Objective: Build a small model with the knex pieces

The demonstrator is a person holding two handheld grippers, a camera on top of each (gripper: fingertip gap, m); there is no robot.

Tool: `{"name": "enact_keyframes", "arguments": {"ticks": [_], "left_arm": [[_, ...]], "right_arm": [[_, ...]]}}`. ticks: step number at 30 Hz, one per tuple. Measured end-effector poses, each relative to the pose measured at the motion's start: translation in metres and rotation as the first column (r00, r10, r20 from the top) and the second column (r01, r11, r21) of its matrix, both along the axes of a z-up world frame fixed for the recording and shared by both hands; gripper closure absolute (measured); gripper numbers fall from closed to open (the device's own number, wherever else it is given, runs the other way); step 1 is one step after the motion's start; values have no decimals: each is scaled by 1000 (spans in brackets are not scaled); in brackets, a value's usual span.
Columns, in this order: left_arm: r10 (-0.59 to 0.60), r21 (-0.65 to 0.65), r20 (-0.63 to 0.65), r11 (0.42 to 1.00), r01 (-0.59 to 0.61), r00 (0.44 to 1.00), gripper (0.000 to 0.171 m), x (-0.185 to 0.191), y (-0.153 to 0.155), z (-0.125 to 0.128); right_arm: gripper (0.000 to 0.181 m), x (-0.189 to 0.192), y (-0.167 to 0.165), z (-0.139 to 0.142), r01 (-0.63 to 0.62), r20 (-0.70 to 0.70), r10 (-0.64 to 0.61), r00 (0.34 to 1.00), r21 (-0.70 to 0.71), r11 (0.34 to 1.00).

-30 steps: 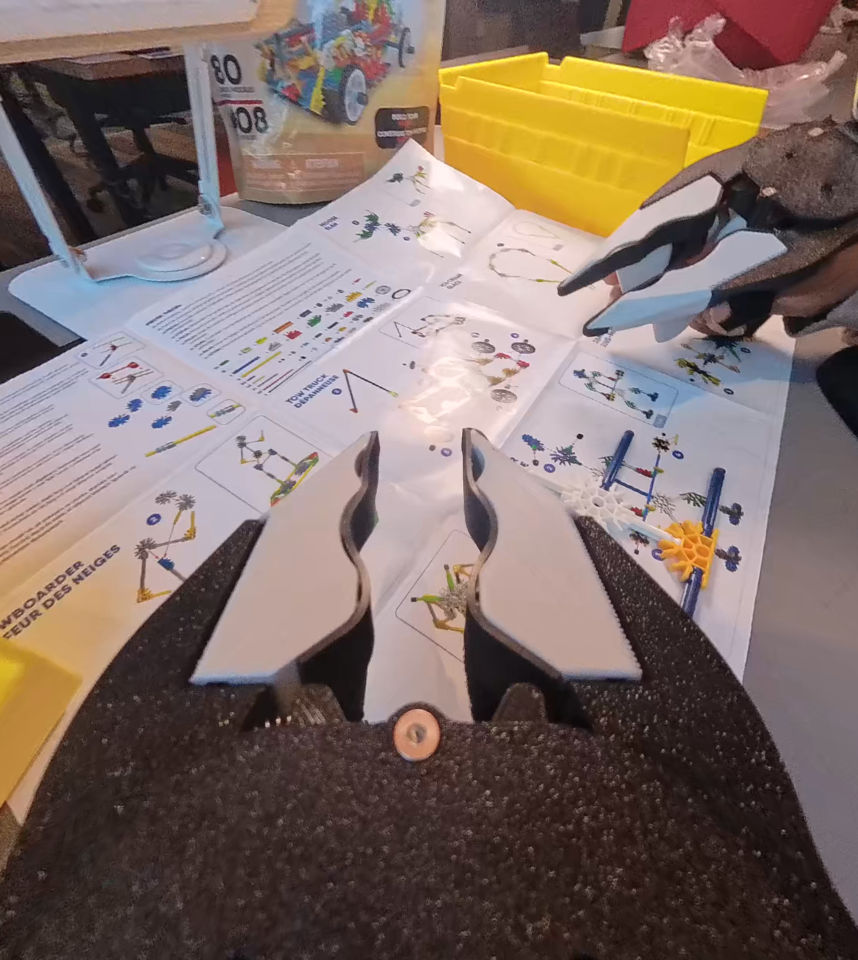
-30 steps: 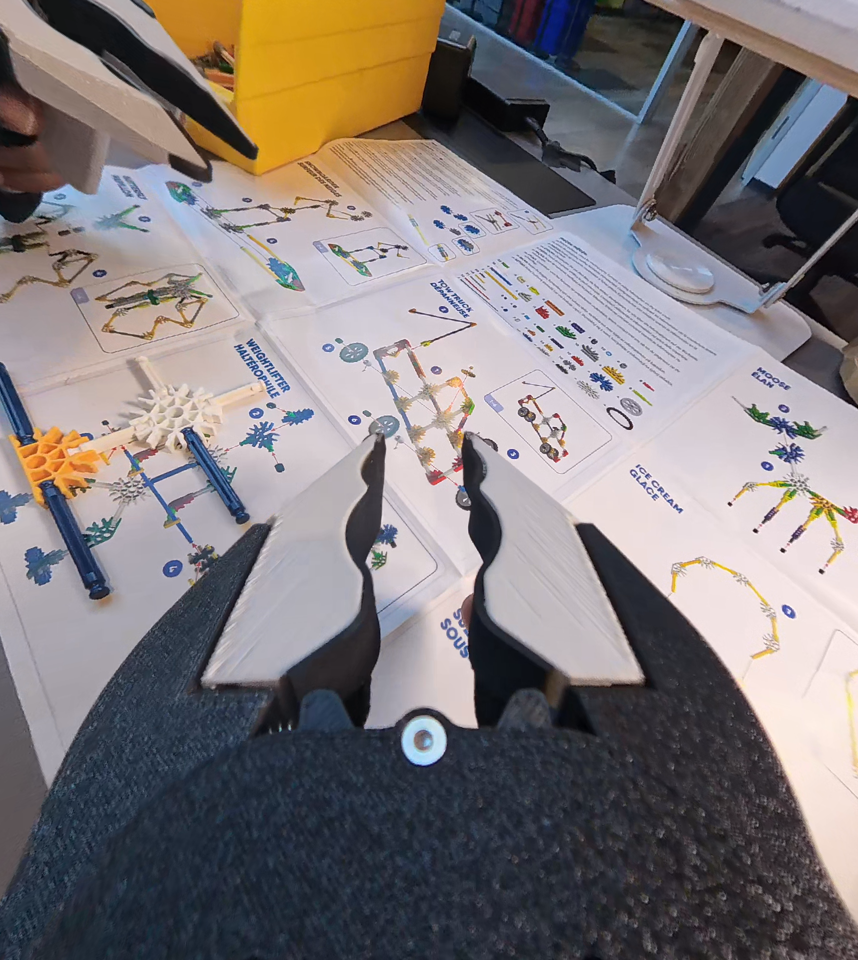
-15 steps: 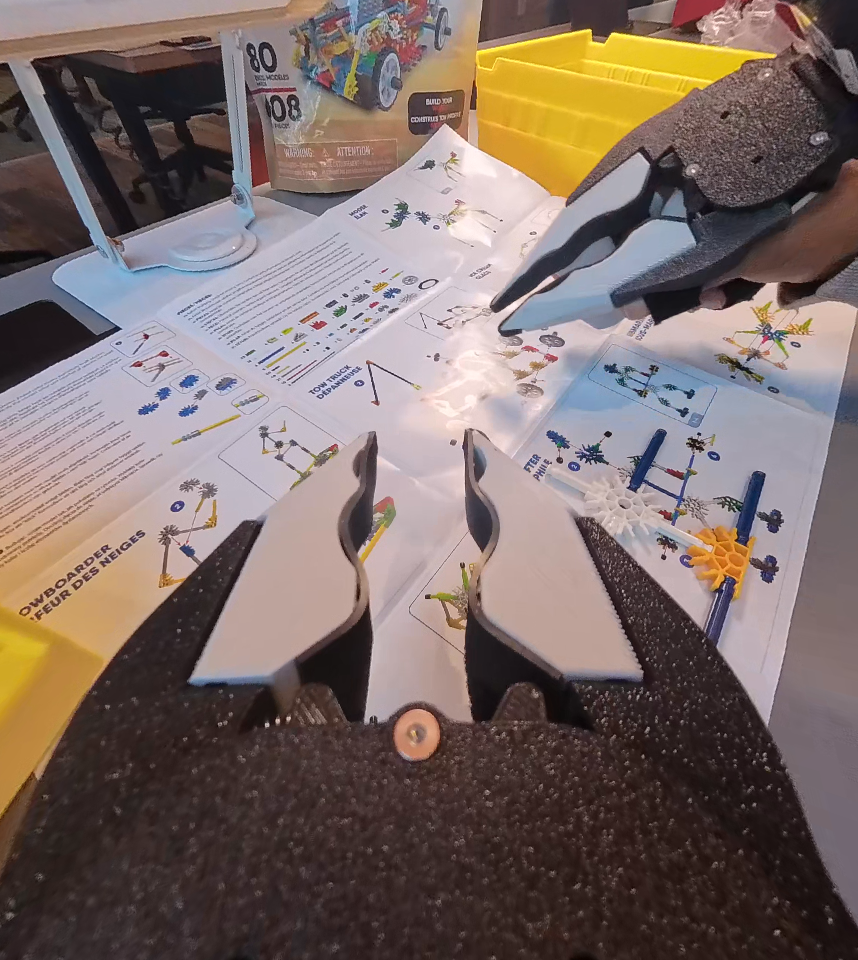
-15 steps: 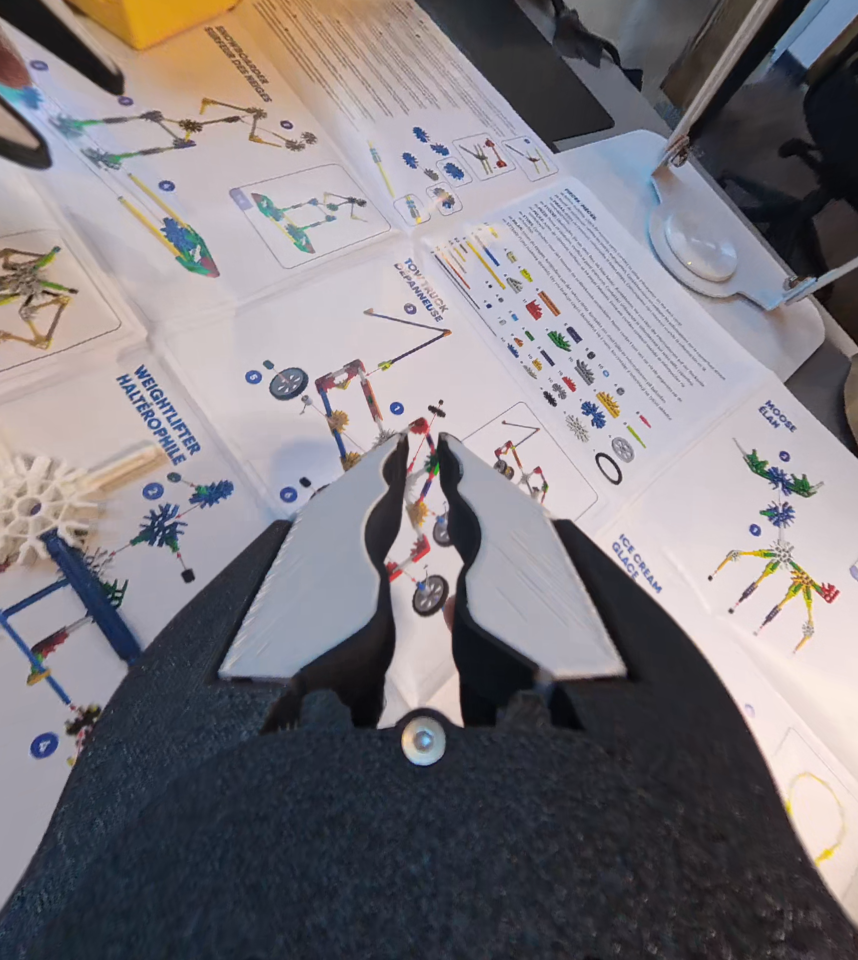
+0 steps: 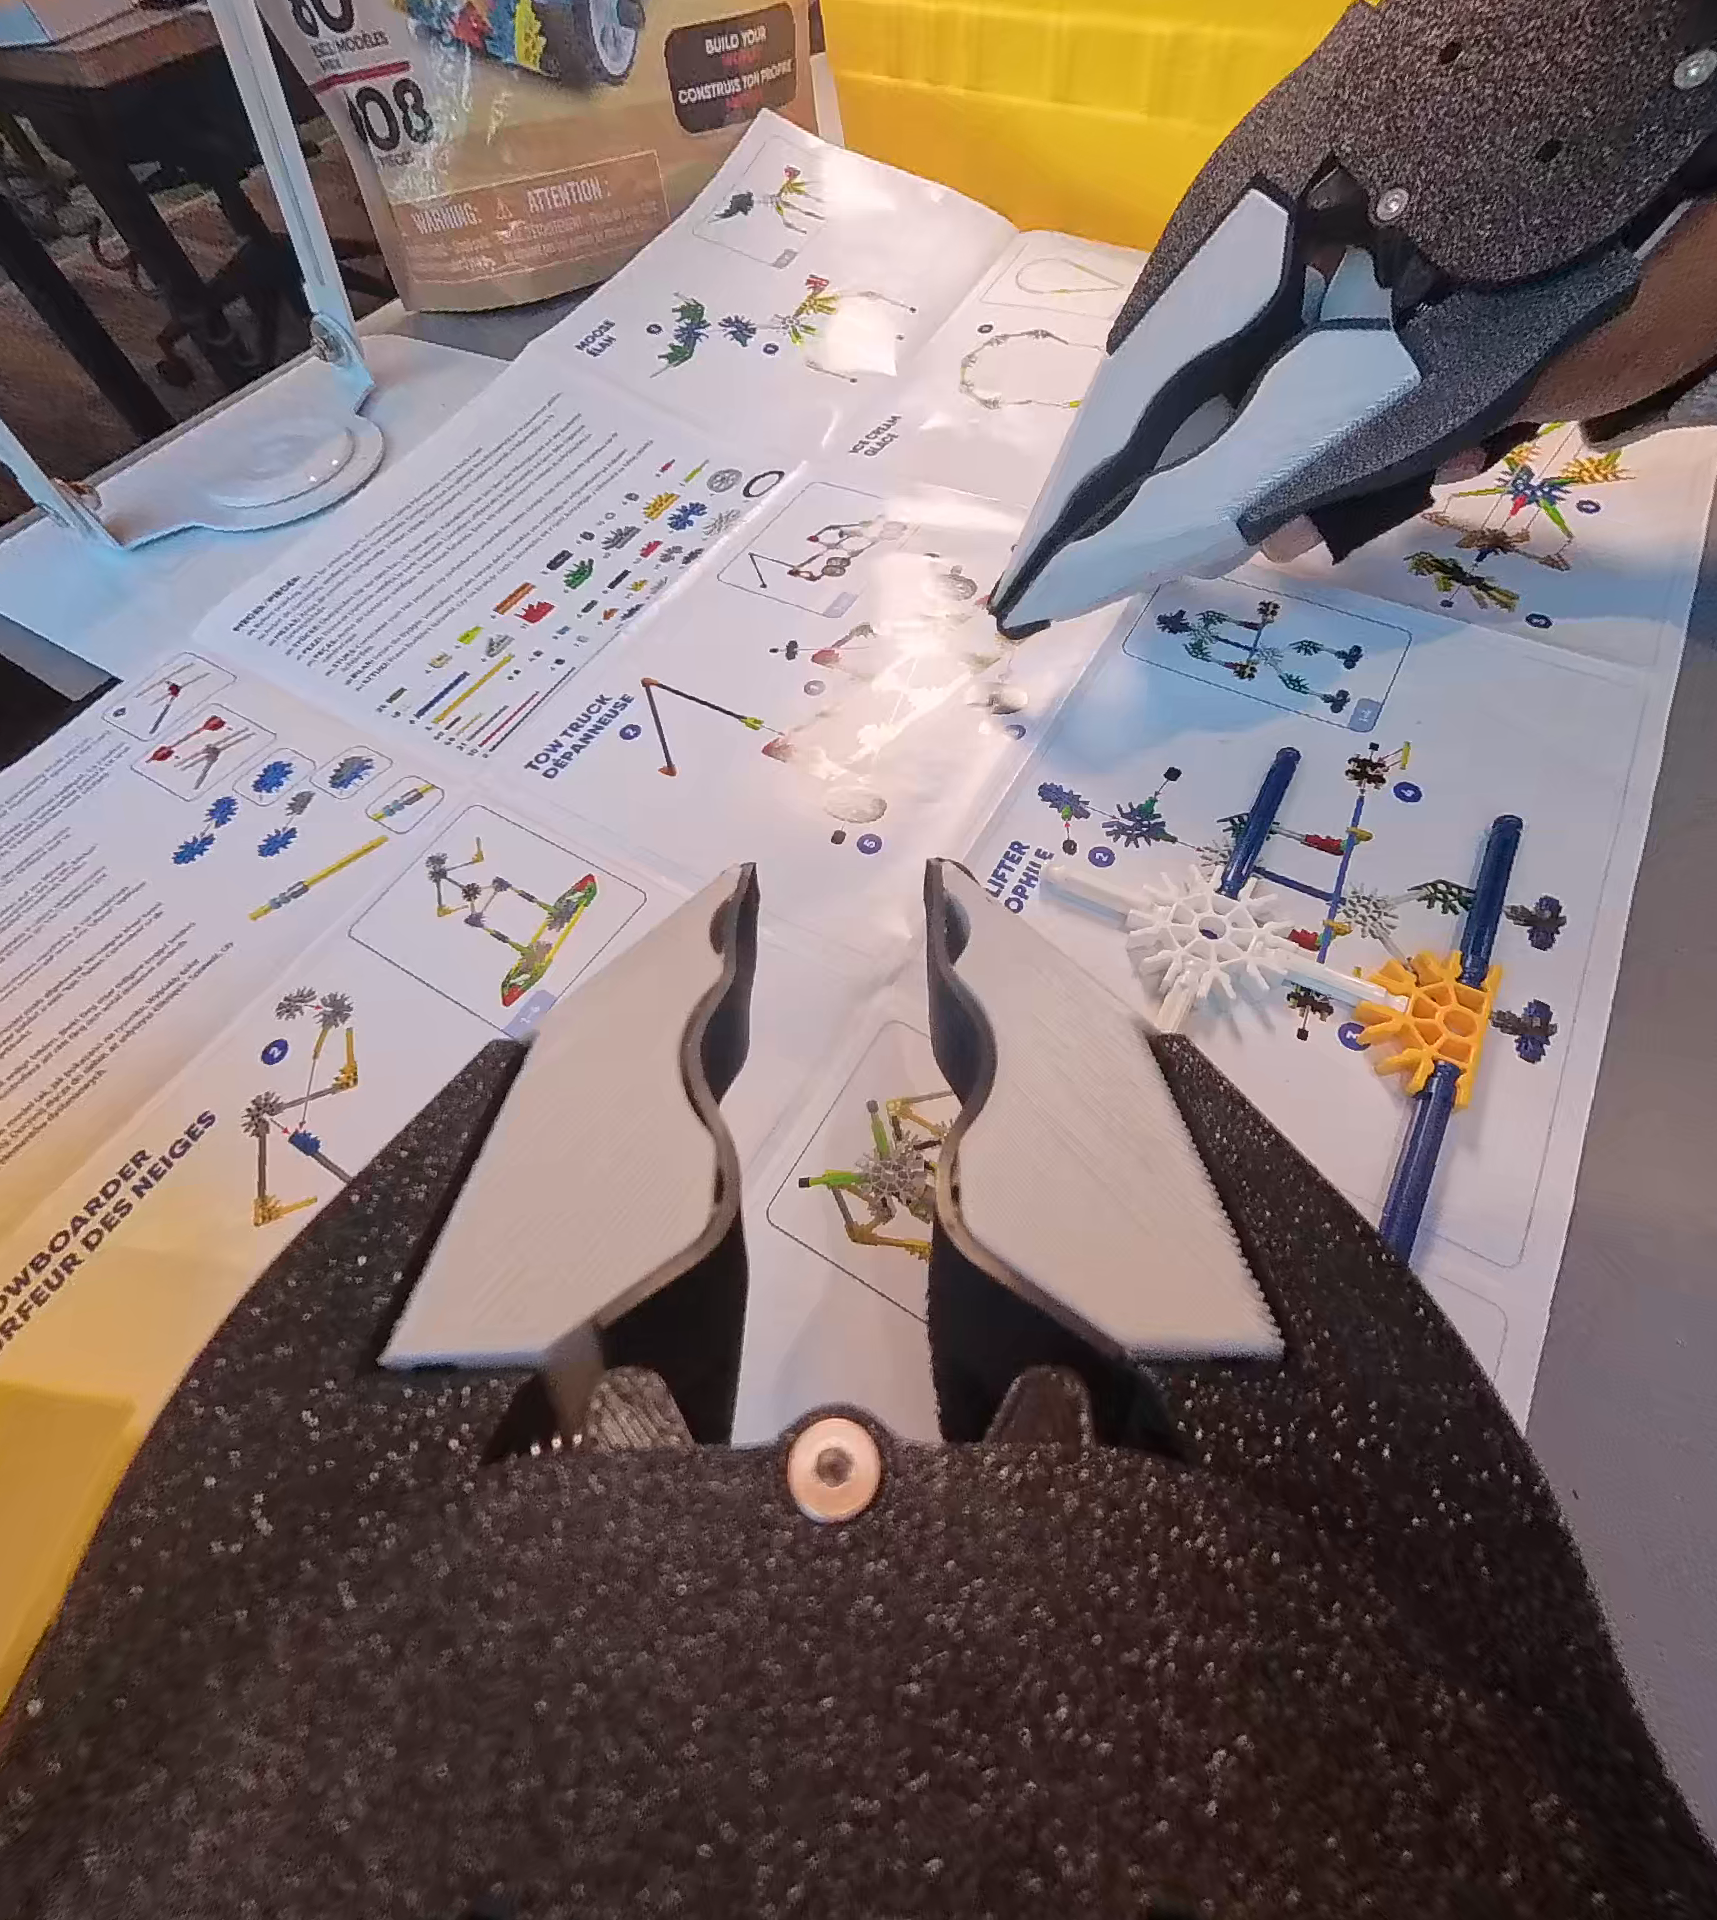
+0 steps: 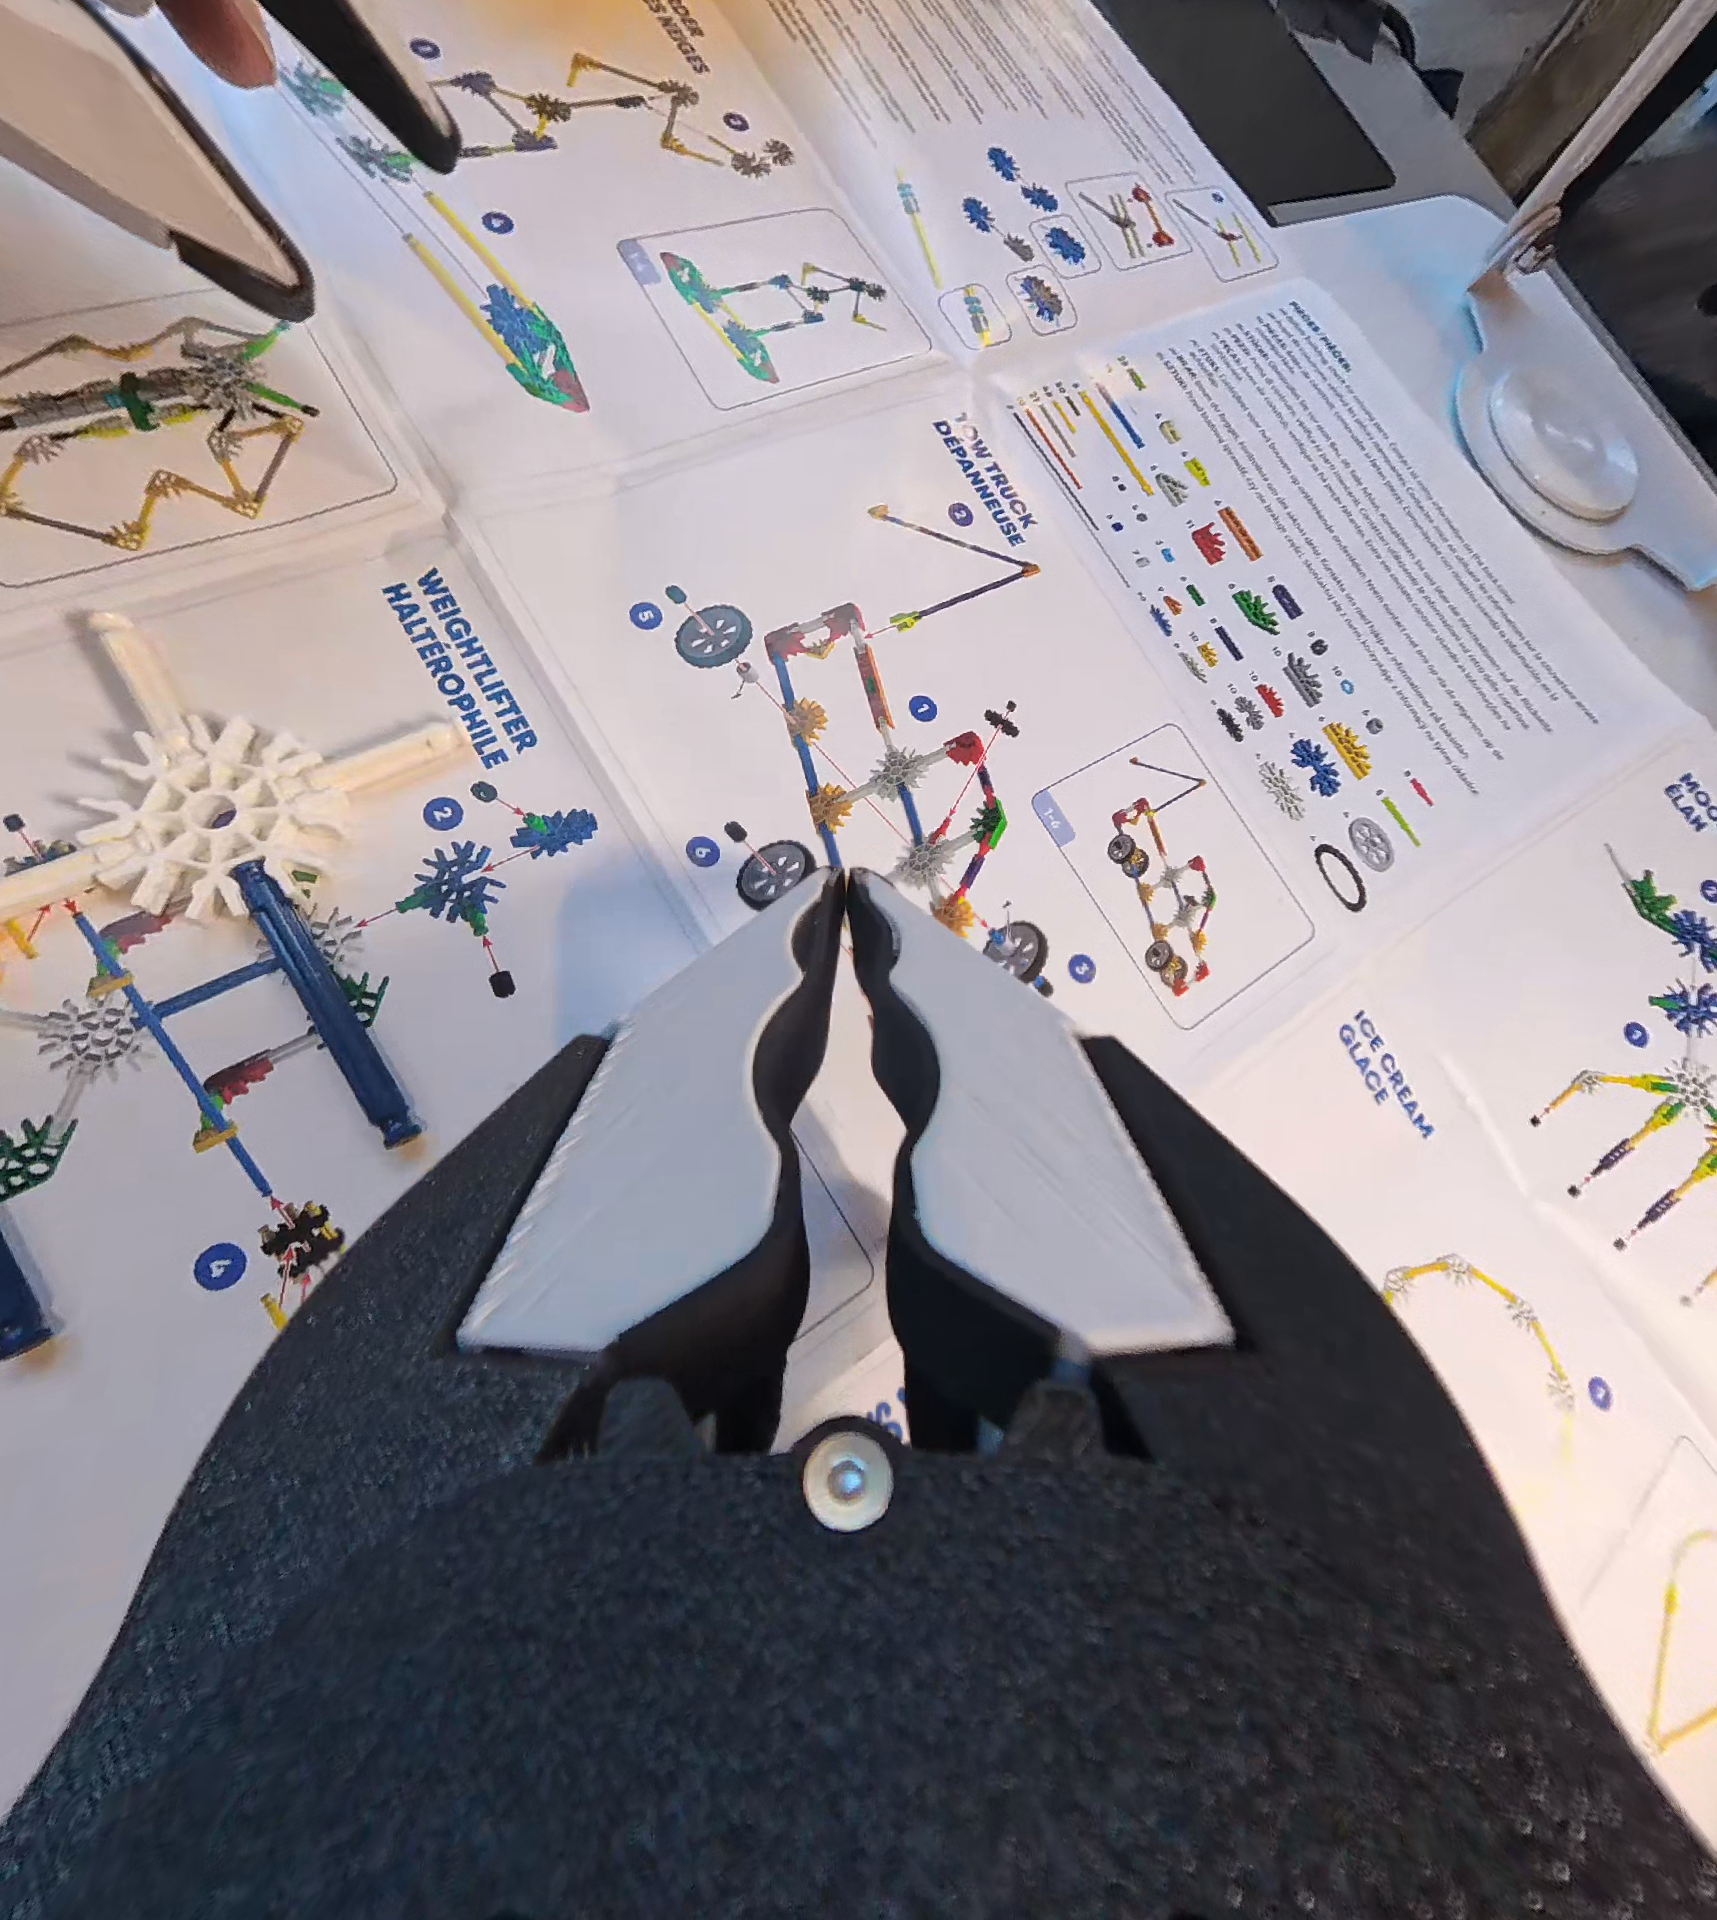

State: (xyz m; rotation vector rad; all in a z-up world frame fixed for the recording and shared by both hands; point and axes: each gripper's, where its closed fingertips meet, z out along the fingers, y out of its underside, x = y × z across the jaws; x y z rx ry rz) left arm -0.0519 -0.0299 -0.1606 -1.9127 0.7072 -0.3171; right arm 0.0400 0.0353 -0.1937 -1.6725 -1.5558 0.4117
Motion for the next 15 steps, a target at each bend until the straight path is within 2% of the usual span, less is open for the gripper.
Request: {"name": "enact_keyframes", "arguments": {"ticks": [12,15], "left_arm": [[1,-12,12,1000,-1,1000,142,-1,1,-1],[7,-13,-3,1000,-7,1000,143,-1,2,-2]], "right_arm": [[181,-1,-4,0,-30,-8,30,1000,10,1000],[181,0,2,7,-1,-37,2,999,33,999]]}}
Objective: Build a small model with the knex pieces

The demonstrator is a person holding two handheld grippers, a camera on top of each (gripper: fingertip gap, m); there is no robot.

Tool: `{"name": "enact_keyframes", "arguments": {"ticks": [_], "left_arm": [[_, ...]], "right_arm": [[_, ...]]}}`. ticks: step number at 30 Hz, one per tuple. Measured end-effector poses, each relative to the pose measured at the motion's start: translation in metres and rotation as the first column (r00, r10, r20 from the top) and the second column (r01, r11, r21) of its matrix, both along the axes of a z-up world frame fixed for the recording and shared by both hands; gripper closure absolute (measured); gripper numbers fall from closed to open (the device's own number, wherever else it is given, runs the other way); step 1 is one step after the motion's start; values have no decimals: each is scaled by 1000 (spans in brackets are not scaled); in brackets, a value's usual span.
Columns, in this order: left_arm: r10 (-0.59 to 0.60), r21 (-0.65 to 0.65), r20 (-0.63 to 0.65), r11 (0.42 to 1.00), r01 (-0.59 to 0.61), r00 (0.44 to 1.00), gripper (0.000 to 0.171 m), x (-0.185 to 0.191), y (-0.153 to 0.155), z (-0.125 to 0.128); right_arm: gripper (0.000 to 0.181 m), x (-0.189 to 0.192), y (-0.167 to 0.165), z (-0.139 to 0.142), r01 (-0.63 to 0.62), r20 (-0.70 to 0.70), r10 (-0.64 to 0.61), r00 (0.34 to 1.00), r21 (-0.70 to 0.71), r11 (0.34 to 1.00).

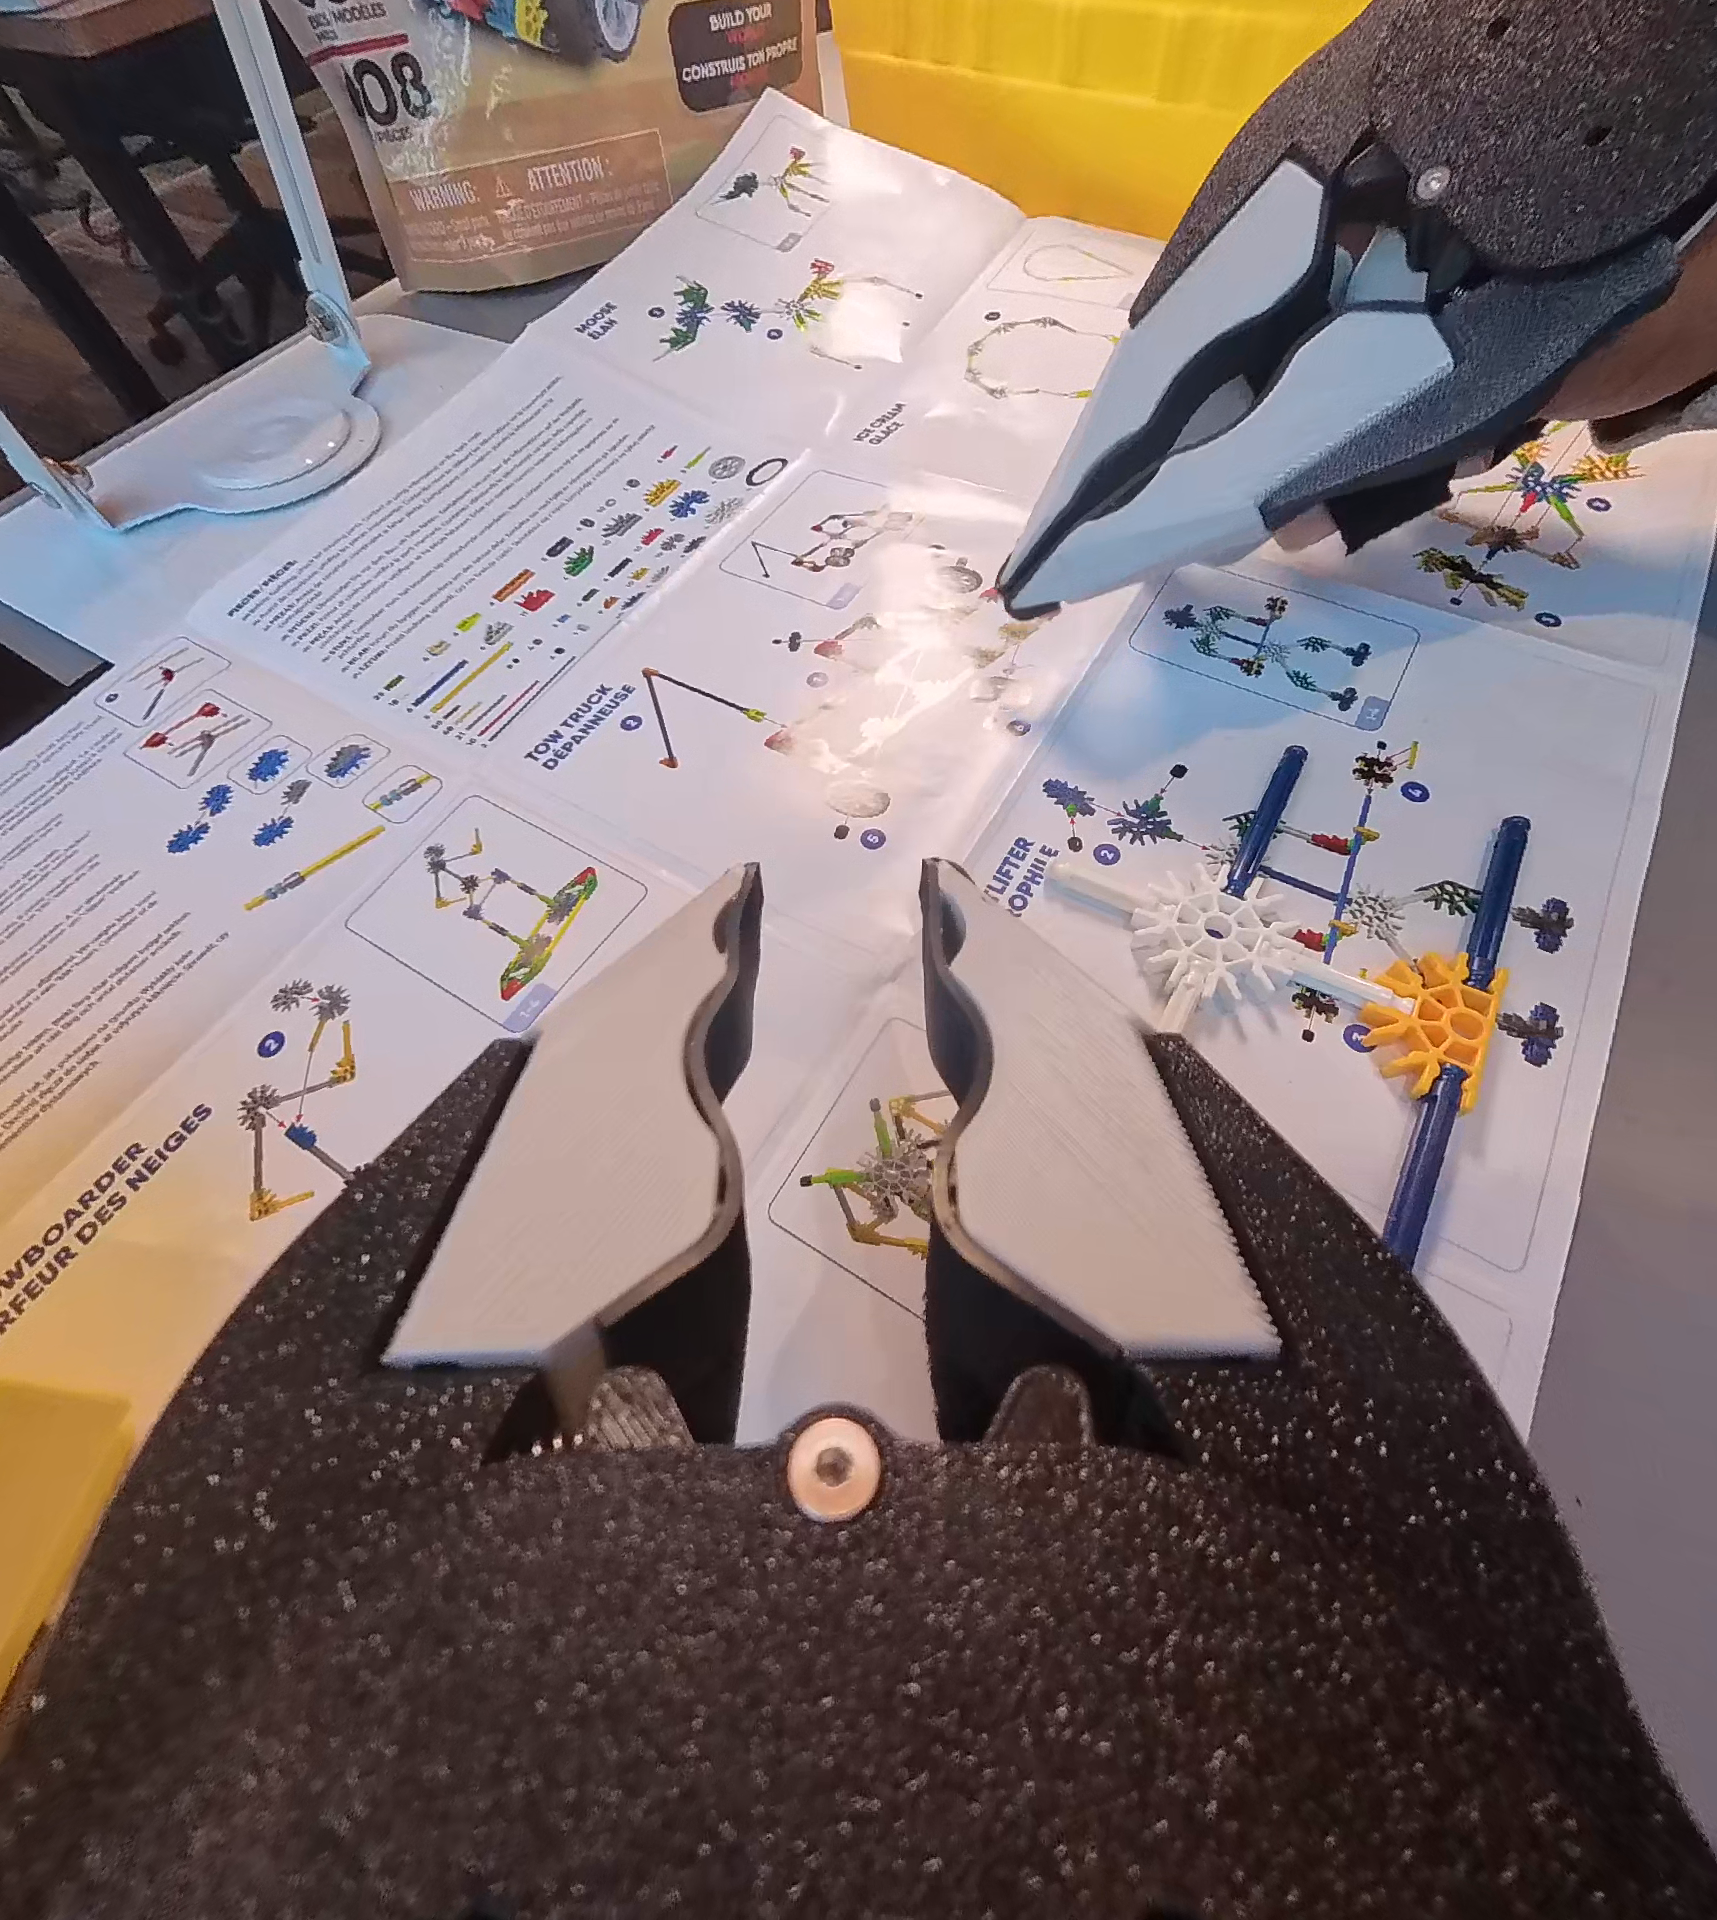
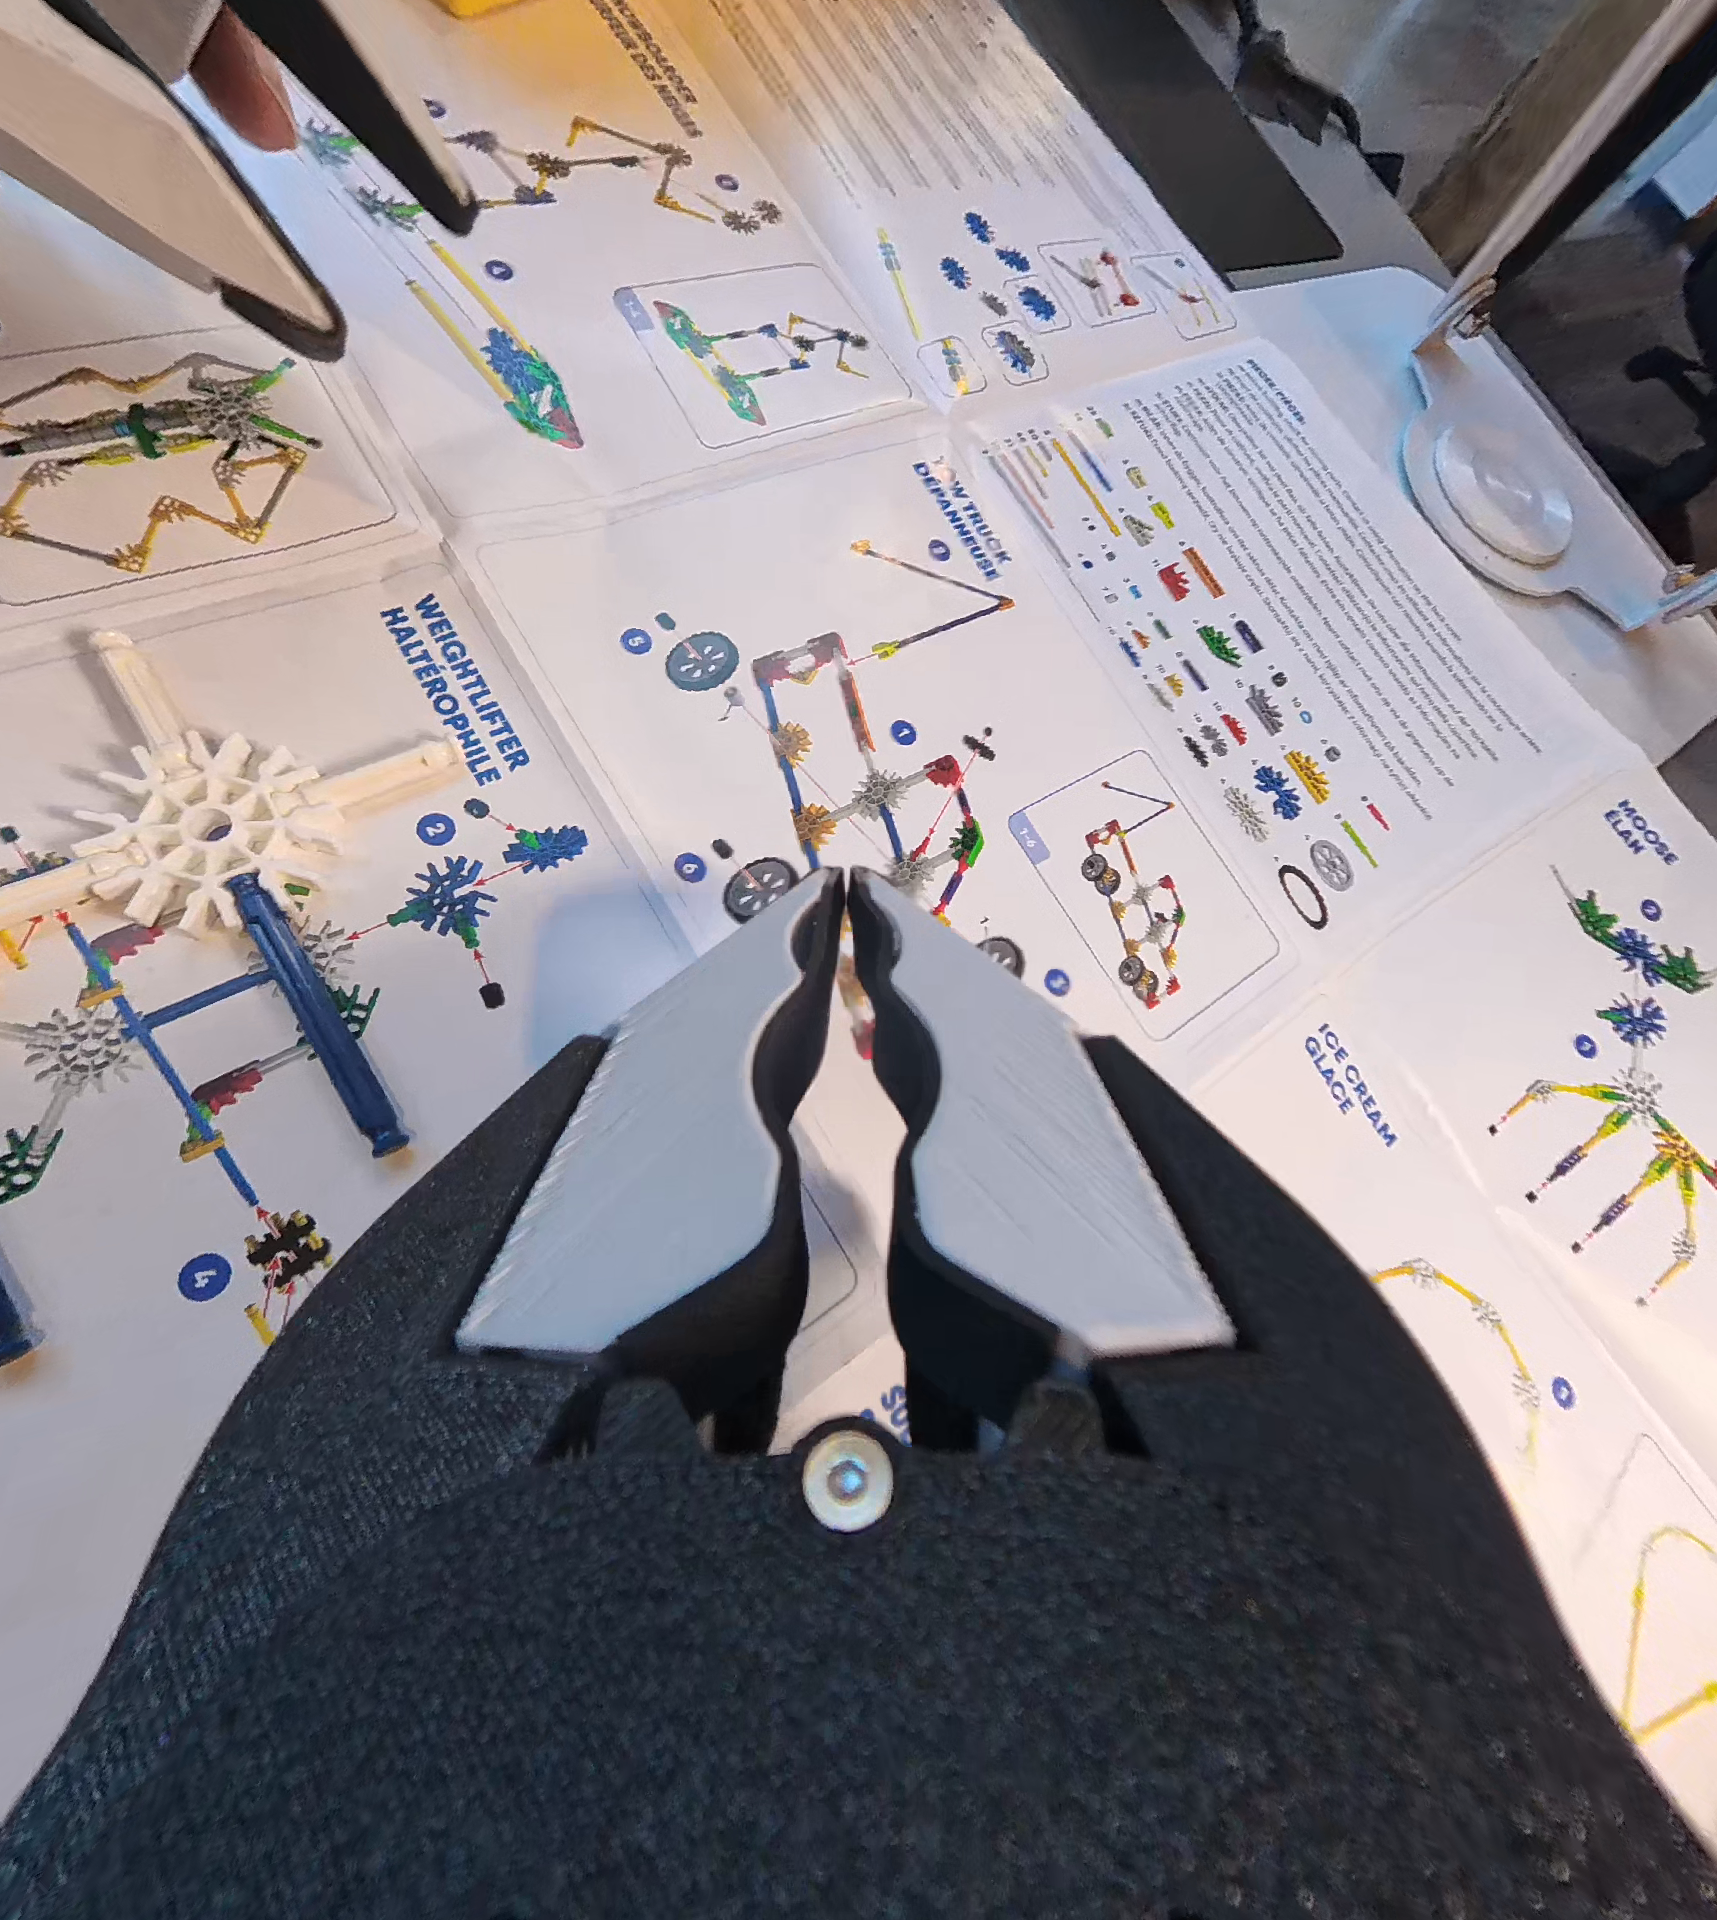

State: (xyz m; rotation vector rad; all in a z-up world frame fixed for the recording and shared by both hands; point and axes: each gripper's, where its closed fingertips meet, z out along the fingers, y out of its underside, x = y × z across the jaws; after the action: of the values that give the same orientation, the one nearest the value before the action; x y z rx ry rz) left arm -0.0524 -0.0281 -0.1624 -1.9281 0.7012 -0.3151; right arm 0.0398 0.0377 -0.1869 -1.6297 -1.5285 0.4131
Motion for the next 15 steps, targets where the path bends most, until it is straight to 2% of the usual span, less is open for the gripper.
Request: {"name": "enact_keyframes", "arguments": {"ticks": [3,6,11,15], "left_arm": [[11,-28,31,1000,-10,999,147,9,4,4],[-1,-101,72,995,8,997,155,28,14,8],[-33,-215,-33,976,26,999,171,50,43,-16],[-34,-273,-110,962,3,993,171,53,61,-38]], "right_arm": [[172,4,18,16,93,-114,-93,989,-5,996],[165,13,39,34,200,-237,-203,950,-34,979],[164,28,53,56,279,-321,-262,910,6,960],[164,35,59,65,308,-356,-284,890,11,951]]}}
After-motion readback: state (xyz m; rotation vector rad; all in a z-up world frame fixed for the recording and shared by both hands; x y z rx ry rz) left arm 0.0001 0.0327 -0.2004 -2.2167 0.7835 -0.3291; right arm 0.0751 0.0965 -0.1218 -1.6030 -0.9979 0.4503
